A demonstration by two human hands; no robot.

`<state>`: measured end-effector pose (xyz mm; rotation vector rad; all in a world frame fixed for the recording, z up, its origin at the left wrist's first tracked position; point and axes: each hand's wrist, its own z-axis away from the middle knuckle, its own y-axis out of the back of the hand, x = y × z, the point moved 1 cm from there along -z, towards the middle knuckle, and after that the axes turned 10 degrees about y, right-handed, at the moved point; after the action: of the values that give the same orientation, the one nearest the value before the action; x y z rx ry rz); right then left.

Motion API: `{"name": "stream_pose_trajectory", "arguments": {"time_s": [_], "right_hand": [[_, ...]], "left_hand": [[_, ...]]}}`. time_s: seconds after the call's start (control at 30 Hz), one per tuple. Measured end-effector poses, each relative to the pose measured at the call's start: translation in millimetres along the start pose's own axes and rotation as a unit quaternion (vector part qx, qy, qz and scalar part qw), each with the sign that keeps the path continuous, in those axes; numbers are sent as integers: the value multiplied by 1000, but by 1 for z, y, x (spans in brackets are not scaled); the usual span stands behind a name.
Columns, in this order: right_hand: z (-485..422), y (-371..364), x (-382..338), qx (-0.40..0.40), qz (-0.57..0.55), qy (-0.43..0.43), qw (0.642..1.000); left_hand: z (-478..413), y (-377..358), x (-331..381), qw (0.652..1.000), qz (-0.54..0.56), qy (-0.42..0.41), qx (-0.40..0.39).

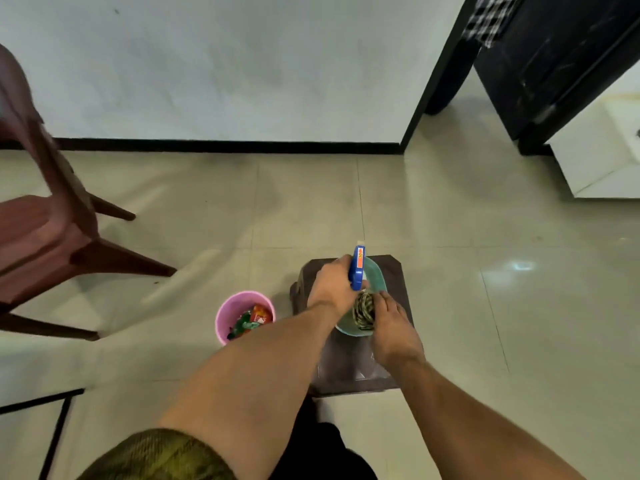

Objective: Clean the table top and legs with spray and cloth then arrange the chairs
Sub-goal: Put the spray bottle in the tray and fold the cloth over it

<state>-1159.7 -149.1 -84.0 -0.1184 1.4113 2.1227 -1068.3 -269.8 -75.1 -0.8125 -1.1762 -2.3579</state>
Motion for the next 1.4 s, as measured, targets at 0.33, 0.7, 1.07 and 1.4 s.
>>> {"name": "stream_pose_trajectory", "arguments": {"time_s": [0.33,0.7,1.07,1.4], "right_hand": [[-47,-24,40,-63,-14,82,995],[-57,-35,89,-134,8,150,980],[-42,-10,69,-7,-346,-37,937],[-14,2,49,-70,-639,-211,736]], "left_hand": [[-65,-65,-12,994,54,86,28],[-85,-102,-25,988,63,142,26],[-25,-88,-32,948,95,259,158],[52,-105,-40,808,486,318,-94]]}}
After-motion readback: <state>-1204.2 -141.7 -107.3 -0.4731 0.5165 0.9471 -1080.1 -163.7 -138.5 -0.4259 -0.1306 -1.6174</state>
